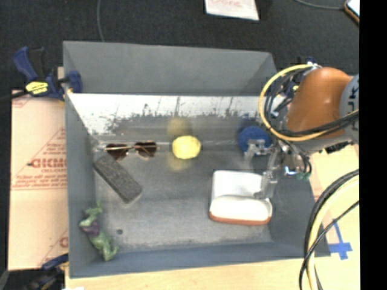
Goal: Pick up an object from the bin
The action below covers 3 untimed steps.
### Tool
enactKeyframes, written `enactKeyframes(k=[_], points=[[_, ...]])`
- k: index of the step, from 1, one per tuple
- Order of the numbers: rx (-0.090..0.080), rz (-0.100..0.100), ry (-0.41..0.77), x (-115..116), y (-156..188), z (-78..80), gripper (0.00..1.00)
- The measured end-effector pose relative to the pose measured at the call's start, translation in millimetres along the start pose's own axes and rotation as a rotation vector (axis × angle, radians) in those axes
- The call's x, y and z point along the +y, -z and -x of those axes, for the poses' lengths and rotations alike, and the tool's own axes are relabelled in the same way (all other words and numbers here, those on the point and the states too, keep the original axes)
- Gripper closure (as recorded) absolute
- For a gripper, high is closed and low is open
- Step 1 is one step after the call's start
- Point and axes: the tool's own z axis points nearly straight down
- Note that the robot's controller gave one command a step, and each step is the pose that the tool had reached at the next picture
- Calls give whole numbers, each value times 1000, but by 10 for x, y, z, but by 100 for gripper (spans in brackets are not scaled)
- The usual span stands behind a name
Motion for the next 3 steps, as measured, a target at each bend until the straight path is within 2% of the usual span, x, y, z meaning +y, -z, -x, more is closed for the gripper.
enactKeyframes(k=[1,2,3], points=[[0,0,-1,1,-2,0,0],[-1,2,-156,468,-682,-67,0],[-8,-1,-161,534,-502,-149,0]])
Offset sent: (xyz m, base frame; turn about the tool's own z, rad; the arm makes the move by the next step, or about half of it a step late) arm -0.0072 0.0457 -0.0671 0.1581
